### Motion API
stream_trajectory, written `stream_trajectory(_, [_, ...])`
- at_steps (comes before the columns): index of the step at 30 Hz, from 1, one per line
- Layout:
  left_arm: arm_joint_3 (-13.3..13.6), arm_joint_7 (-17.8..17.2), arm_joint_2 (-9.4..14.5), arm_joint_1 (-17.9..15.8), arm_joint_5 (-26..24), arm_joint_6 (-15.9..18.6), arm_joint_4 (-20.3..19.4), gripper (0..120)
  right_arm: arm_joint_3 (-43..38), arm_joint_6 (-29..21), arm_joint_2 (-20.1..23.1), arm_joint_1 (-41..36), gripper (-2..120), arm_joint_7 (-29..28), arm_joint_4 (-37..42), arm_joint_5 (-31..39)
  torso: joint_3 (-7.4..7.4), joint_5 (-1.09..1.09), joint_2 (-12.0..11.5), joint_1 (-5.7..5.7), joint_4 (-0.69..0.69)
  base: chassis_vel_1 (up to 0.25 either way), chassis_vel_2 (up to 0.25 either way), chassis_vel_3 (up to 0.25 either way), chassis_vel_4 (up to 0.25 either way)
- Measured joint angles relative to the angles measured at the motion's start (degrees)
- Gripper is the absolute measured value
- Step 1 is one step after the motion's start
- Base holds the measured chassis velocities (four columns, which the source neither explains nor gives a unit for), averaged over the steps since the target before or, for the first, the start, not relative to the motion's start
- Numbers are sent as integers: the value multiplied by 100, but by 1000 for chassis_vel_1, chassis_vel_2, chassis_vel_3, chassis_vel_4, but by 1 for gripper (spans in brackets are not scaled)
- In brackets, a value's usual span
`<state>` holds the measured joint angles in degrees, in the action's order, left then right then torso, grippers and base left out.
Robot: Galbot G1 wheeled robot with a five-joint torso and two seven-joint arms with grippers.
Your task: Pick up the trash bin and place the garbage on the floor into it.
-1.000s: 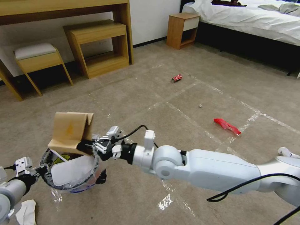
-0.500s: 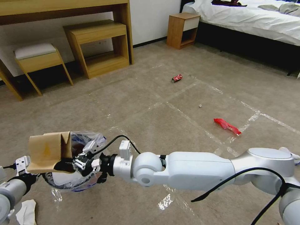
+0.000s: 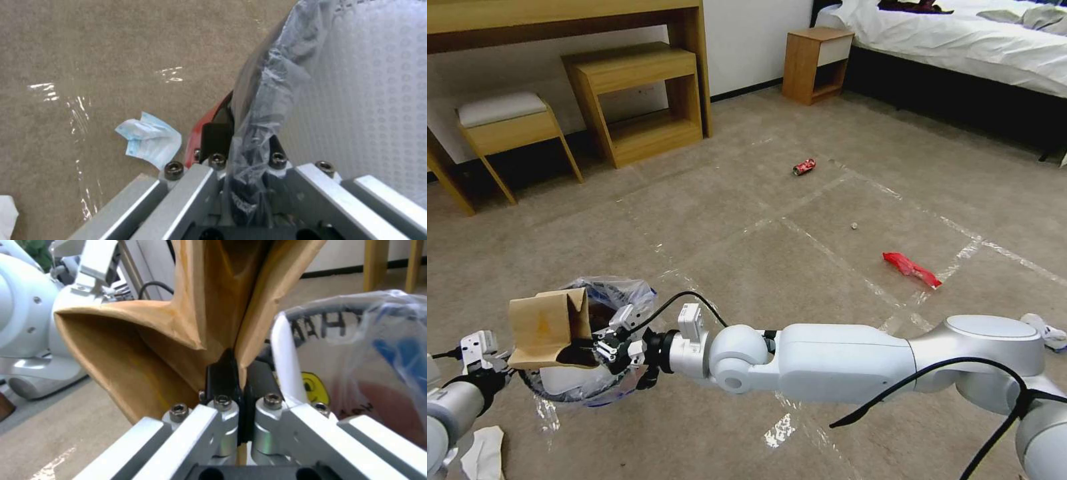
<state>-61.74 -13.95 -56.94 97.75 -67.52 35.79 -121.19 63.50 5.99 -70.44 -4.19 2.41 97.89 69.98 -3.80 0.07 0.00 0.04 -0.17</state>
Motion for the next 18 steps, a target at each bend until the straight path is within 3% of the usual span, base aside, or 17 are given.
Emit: stream_trajectory(18, [22,22,-26,-33,3,-11,-1,1,38,81,-68,-46,0,190,-568,-235,0,0,0,0,0,0,0,0,0])
